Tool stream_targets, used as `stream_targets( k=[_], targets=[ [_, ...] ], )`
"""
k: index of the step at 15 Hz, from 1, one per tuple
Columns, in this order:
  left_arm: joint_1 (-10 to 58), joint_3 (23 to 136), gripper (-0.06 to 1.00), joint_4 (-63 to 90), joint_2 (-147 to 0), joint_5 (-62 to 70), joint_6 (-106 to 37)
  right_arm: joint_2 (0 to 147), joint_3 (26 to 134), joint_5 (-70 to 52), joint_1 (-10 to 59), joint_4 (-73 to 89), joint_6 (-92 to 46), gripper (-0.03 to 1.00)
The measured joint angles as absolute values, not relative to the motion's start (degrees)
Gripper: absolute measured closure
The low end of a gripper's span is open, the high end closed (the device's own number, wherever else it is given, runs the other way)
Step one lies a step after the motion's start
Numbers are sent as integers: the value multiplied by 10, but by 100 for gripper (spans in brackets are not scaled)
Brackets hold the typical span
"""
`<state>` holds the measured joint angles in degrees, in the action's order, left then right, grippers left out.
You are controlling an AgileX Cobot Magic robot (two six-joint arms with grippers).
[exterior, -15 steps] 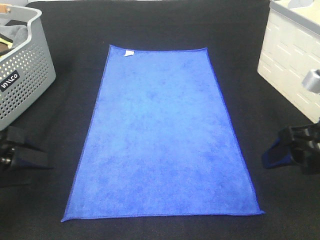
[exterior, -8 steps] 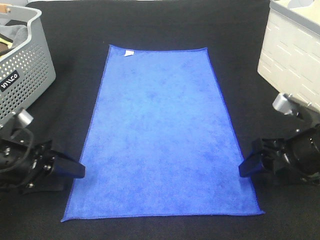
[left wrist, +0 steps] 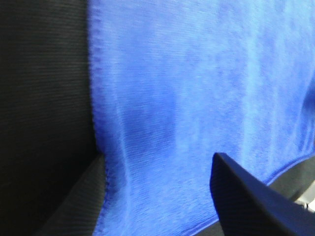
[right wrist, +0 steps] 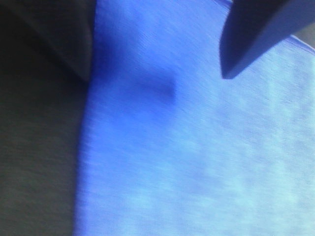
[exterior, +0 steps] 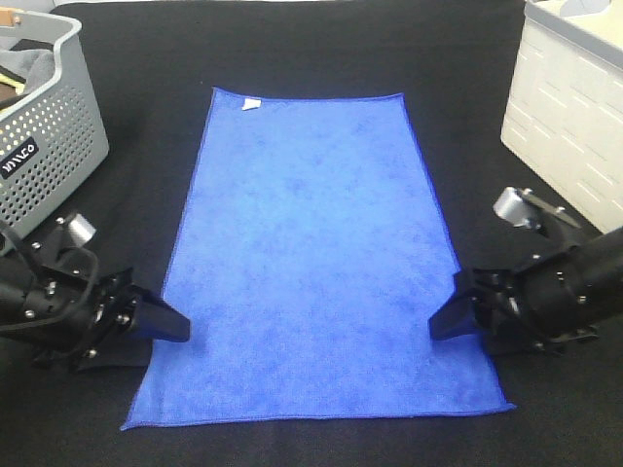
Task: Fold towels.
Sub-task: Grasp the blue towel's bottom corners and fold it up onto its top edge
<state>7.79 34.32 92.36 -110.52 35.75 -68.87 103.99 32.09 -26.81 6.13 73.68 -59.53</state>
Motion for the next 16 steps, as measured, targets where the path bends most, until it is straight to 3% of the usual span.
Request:
stream_targets(
  k=[1, 2, 6, 13, 16],
  targets=[
    [92, 352, 34, 925, -1110, 359, -689, 1050, 324, -268, 76, 768, -602, 36],
    [102, 360, 41, 924, -1114, 356, -688, 1061, 324, -268, 83, 797, -604, 49],
    [105, 362, 91, 900, -1122, 334, -671, 1073, 324, -259, 86, 806, -598, 96],
    [105, 361, 94, 781, -1047, 344, -575, 1050, 317, -277, 88, 733, -531, 97],
    [105, 355, 94, 660, -987, 386, -453, 983, 315, -309, 88, 625, -431, 97]
  ],
)
